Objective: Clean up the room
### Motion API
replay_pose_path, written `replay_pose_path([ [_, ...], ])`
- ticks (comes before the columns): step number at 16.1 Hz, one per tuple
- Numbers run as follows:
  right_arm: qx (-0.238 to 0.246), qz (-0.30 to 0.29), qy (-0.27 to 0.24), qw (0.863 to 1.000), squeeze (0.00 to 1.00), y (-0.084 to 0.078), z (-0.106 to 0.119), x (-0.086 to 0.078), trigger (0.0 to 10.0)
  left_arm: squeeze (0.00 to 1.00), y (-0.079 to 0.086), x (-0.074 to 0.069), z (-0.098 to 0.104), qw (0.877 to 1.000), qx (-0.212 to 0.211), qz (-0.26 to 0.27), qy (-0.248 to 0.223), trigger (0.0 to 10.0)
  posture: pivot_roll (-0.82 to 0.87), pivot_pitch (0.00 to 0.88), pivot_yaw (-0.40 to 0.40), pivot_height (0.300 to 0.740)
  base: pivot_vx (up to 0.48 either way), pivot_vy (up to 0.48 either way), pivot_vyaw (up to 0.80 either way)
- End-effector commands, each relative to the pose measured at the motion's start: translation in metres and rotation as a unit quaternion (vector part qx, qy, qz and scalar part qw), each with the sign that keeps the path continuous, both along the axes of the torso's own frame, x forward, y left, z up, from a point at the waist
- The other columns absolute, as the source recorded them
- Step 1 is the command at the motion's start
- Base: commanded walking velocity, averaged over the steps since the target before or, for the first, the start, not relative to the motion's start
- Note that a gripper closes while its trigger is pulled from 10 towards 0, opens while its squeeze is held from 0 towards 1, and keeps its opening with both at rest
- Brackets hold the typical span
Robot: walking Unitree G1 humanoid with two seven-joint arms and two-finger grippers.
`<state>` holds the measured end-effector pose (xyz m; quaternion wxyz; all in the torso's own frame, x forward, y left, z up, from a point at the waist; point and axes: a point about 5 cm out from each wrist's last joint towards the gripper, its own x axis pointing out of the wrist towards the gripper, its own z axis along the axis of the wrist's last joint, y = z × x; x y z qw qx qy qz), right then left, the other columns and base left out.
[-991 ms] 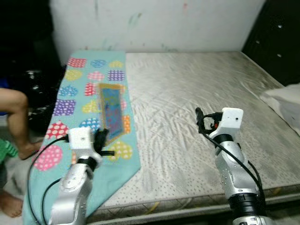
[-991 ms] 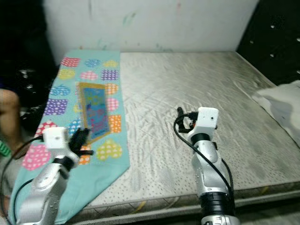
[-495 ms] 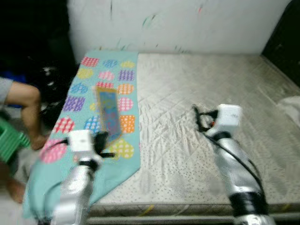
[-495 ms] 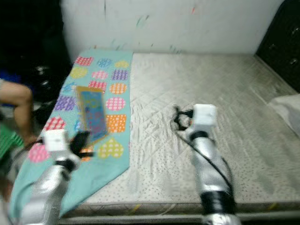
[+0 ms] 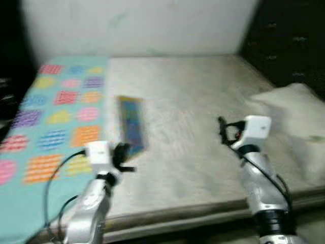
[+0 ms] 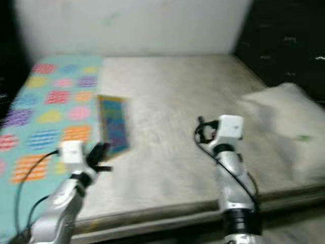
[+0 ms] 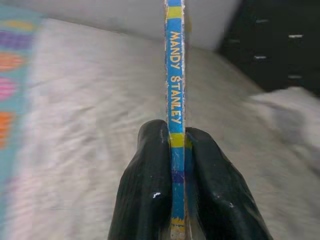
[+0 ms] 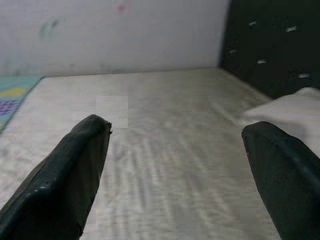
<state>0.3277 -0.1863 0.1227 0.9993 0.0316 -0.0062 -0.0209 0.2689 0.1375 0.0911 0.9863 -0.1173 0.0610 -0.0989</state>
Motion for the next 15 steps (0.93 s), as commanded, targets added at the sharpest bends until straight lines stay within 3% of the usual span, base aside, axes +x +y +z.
replay_pose_path([
  [1, 0.006, 0.017, -0.009, 1.0, 0.0, 0.013, 0.005, 0.002, 10.0, 0.0, 0.013, 0.003, 0.01, 0.999, 0.008, 0.024, -0.023, 10.0, -0.03, 0.0, -0.011, 0.74, 0.0, -0.382, 0.0],
  [4, 0.005, 0.019, -0.008, 1.0, 0.0, 0.013, 0.004, 0.002, 10.0, 0.0, 0.013, 0.004, 0.01, 0.999, 0.007, 0.026, -0.025, 10.0, -0.03, 0.0, -0.014, 0.74, 0.0, -0.371, 0.0],
  [15, -0.002, 0.063, 0.01, 0.998, 0.0, 0.026, 0.0, 0.001, 10.0, 0.0, 0.012, 0.004, 0.018, 0.998, -0.007, 0.016, -0.06, 10.0, -0.03, 0.0, -0.02, 0.74, 0.028, 0.0, 0.0],
])
